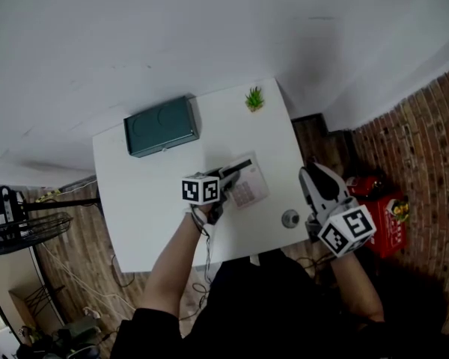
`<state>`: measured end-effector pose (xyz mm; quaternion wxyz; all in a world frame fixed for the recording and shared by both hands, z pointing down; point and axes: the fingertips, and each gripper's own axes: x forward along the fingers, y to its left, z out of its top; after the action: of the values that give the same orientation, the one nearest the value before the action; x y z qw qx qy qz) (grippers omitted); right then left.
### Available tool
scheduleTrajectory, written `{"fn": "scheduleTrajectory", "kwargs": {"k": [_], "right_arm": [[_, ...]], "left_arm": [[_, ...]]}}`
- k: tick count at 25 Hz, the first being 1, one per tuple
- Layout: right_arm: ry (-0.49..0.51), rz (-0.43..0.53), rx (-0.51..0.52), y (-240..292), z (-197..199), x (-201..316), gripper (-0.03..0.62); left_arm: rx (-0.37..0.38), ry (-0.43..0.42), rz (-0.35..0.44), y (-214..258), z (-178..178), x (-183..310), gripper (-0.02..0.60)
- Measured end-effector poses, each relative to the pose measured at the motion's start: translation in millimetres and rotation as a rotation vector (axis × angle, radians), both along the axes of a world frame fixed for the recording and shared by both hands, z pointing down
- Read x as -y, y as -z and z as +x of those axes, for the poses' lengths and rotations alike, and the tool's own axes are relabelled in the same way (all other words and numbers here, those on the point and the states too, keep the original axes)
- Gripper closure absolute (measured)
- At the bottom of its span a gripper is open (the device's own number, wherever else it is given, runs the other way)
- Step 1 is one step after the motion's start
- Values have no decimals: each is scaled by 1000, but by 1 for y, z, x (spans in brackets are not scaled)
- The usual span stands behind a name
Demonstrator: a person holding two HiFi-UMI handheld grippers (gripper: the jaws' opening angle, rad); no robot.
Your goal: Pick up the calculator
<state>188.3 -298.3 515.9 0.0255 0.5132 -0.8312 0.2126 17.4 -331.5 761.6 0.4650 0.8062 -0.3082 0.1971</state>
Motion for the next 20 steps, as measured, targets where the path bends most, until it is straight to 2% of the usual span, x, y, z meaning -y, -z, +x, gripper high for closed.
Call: {"fn": "scheduleTrajectory", "kwargs": {"k": [3, 7, 12, 18, 20], "right_arm": [[0, -11, -4, -3, -1, -3, 516], [7, -28, -12, -14, -5, -7, 525], [16, -46, -12, -20, -11, -12, 531], [44, -41, -8, -18, -23, -21, 536], [49, -38, -11, -17, -26, -25, 537]], "left_arm": [[-14, -2, -5, 2, -1, -4, 418], [-23, 13, 35, 12, -5, -7, 449], [-90, 47, 62, 35, -1, -13, 499], [-188, 170, 55, 56, -10, -13, 515], [-194, 187, 60, 59, -16, -16, 517]]}}
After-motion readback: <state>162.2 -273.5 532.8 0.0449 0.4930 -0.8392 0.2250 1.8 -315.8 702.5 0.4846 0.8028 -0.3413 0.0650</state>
